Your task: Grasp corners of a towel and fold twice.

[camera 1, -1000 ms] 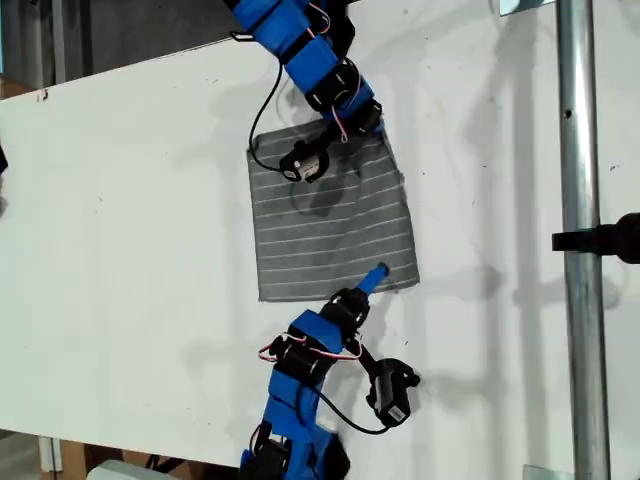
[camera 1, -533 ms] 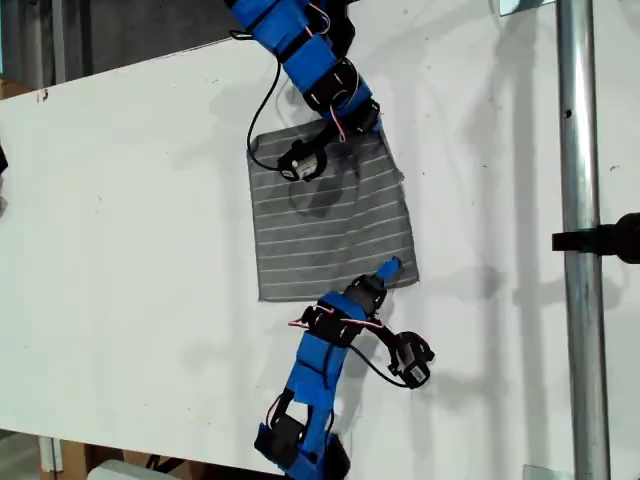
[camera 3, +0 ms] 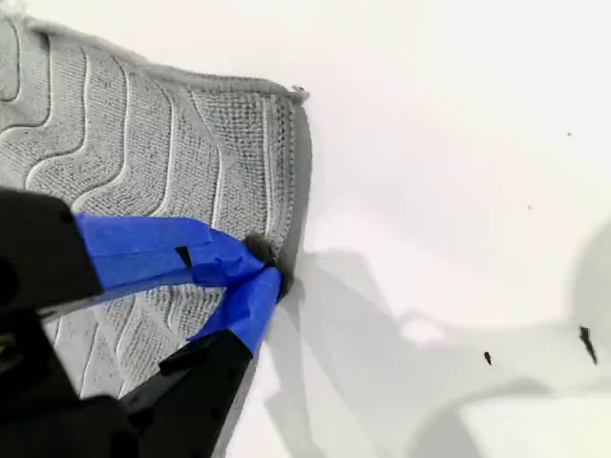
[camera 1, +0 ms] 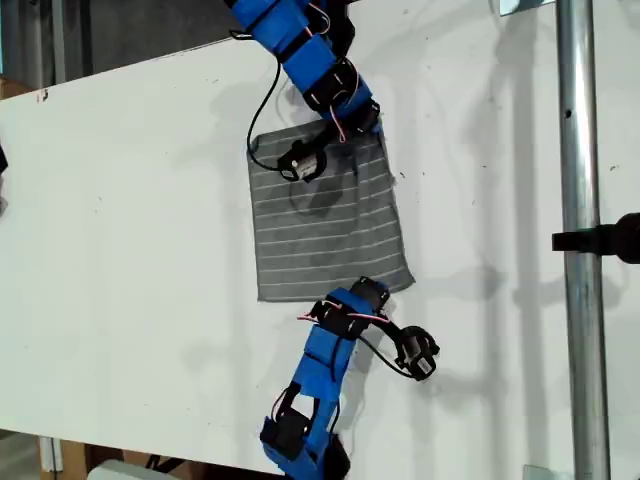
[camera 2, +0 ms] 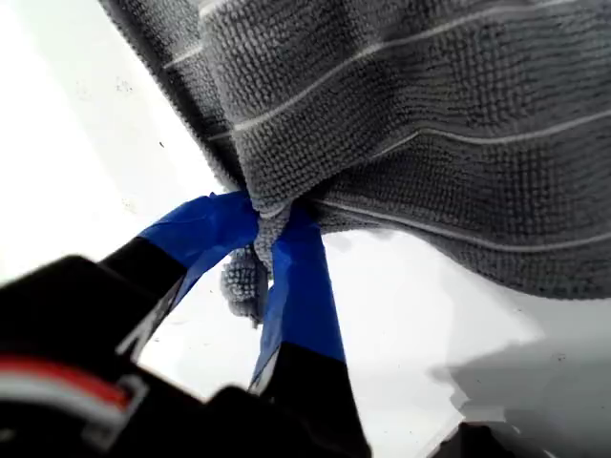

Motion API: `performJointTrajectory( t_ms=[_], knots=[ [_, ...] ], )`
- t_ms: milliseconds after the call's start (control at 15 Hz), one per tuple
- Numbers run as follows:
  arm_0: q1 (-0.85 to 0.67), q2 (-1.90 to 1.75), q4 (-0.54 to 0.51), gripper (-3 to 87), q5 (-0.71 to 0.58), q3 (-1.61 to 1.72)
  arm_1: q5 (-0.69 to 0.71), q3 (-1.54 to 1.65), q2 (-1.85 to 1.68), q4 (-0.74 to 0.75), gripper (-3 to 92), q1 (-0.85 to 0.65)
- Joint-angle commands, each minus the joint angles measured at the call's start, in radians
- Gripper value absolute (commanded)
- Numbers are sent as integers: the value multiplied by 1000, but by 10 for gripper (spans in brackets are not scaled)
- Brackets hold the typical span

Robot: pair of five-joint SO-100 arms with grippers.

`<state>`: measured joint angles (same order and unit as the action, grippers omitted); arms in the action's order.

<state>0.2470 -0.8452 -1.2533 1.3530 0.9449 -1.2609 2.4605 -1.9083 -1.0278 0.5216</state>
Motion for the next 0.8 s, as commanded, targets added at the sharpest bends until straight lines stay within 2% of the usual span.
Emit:
performJointTrajectory(
  t_ms=[0, 133, 333, 400, 467, 600, 733],
  knots=[
    [0, -175, -95, -29, -23, -57, 9, -34, -40, -12, -2, -8],
    [-11, -258, -175, -29, -41, -54, 9, -34, -40, -14, -2, -8],
    [-15, -345, -242, -26, -57, -51, 12, -35, -40, -14, -2, -12],
    [-18, -364, -267, 15, -49, -51, 12, -35, -40, -14, -2, -12],
    [-20, -383, -305, 123, -29, -51, 12, -35, -40, -14, -2, -12],
    [-26, -433, -376, 237, 18, -44, 12, -35, -40, -14, -2, -12],
    [-26, -454, -367, 233, 3, -37, 14, -35, -40, -12, -2, -12]
  ],
)
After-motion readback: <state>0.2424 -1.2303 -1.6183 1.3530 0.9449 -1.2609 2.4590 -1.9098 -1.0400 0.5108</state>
